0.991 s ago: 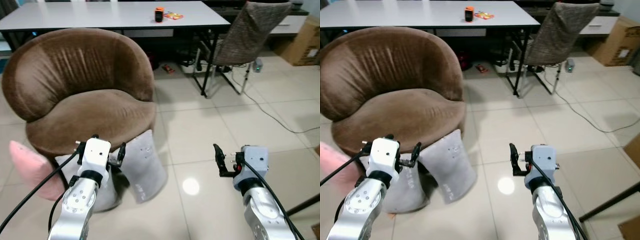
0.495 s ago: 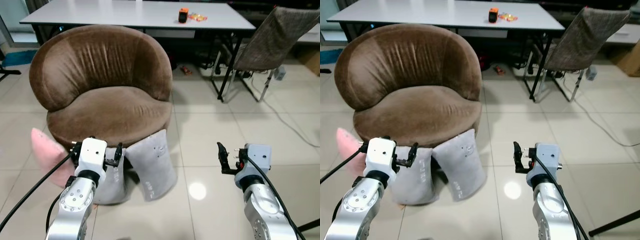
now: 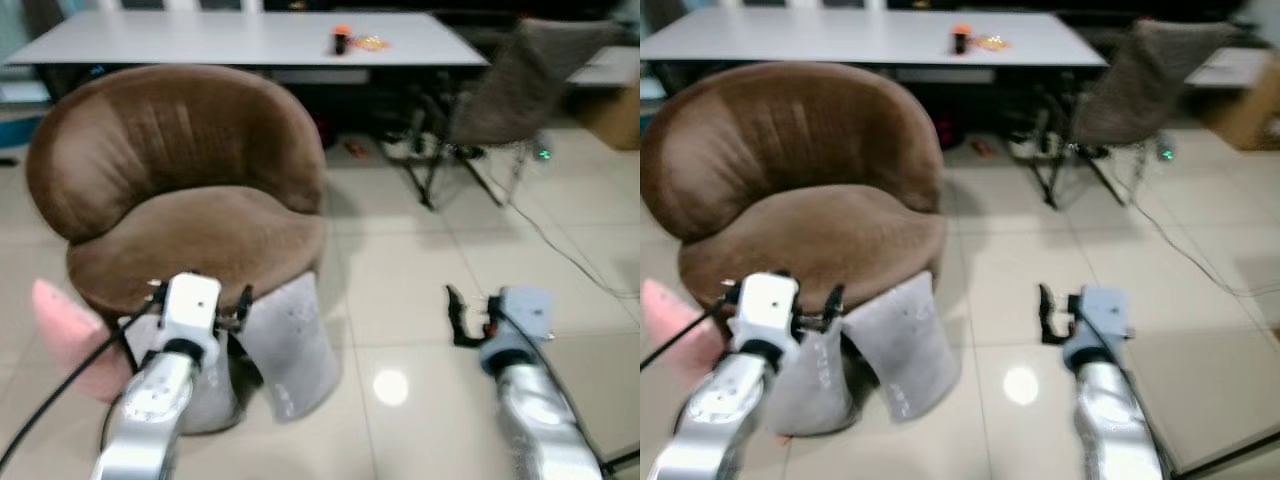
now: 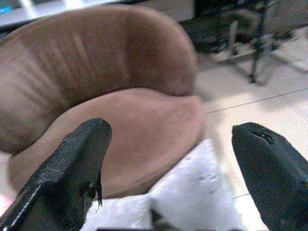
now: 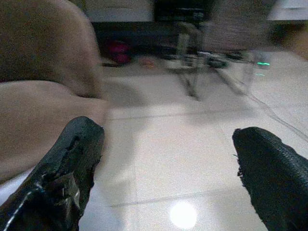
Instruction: Move the pillow to the sofa from floor
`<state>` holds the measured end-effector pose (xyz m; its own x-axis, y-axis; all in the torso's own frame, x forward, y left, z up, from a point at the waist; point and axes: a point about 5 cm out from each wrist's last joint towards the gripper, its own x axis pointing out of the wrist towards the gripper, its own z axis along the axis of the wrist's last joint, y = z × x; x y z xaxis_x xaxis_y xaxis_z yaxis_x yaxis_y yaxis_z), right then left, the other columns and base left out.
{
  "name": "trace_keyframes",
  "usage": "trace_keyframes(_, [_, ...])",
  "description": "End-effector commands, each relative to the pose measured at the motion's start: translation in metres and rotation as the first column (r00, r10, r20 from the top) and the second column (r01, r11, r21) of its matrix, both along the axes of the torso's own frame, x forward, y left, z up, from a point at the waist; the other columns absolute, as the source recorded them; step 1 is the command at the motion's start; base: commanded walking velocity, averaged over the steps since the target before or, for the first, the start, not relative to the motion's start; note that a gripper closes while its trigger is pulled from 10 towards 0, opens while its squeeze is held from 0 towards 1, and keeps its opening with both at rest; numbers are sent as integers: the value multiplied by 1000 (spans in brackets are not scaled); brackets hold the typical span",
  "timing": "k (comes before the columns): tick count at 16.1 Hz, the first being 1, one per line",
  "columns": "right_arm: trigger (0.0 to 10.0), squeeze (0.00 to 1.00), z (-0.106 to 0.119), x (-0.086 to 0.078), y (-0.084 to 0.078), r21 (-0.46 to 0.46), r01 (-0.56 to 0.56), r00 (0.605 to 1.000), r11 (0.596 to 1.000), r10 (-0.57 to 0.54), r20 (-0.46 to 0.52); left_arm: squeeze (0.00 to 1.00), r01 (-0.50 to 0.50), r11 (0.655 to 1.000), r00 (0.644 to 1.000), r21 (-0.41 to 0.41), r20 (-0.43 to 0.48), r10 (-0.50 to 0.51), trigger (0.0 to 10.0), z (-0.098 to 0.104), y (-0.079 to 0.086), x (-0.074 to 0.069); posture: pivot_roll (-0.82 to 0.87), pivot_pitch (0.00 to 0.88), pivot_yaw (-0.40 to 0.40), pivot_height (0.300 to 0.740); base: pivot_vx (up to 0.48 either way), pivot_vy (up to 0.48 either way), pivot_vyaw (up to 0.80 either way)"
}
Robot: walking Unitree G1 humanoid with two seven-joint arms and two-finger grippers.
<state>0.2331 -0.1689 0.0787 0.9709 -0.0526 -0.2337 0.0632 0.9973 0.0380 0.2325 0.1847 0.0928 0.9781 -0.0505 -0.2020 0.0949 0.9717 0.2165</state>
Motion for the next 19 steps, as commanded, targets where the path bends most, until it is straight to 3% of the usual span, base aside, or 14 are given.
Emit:
trace_keyframes(1, [10000,0,1,-2,-12,-39,26,1000,999,-27,-4,35,23,1000,1000,-20,3,-23,10000,2,-8,2,-54,0,-30,740,364,0,0])
trace_keyframes(11, [10000,0,1,-1,-6,-38,-33,999,999,33,0,20,26,999,1000,-26,-5,-26,10000,1,-8,1,-49,0,-31,740,365,-120,720])
trace_keyframes(19, [10000,0,0,-1,-6,-18,-16,1000,1000,16,-3,8,29,999,1000,-21,-12,-29,10000,2,-6,0,-49,0,-26,740,365,-90,0])
